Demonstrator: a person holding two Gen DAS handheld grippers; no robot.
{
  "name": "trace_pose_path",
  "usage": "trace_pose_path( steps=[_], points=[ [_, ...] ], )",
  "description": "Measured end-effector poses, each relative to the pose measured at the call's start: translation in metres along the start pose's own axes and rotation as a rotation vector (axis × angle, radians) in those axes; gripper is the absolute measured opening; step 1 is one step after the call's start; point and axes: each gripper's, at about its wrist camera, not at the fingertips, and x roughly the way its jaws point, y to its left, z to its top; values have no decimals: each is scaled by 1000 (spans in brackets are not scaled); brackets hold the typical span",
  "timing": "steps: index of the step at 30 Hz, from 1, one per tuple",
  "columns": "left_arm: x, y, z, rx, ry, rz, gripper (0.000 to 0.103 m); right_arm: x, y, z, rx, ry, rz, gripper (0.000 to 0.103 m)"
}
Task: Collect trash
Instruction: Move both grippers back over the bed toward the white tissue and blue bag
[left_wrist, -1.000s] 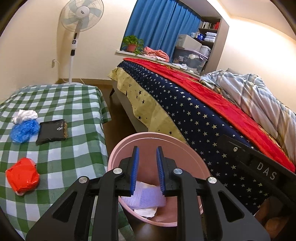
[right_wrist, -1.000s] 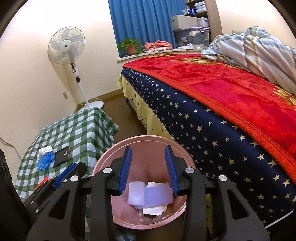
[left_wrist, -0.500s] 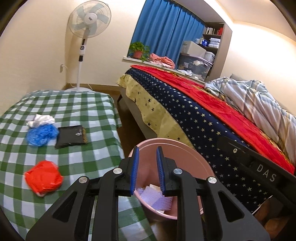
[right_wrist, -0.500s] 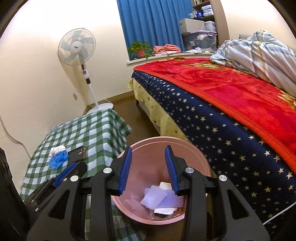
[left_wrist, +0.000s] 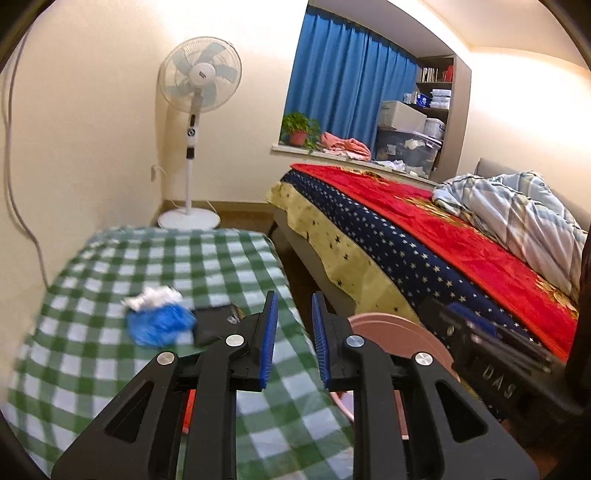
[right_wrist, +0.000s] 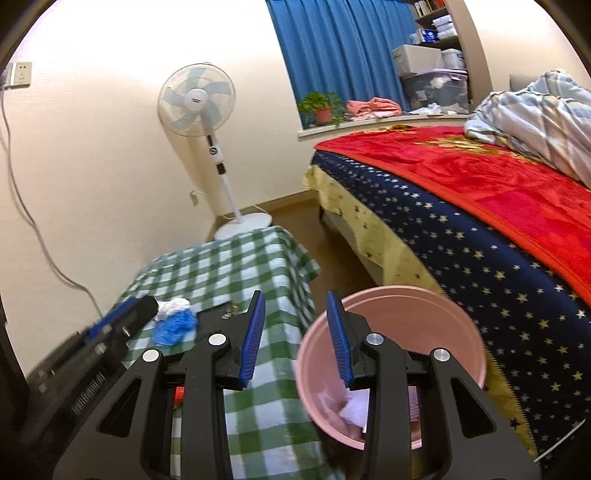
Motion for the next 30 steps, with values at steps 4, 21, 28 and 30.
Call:
trace_pose_path(
  steps=[4,21,28,30],
  points=[
    [1,22,23,-1,21,-42,19,5,14,0,-1,6,36,30],
    [24,159,57,23,69,-4,19,77,65,-4,-51,94,229,20],
    [52,195,37,19,113,14,19,138,108,-12,-140,206,347,21],
    [58,205,34,-9,118,18,19,156,116,-15,-156,240,362,22]
  ],
)
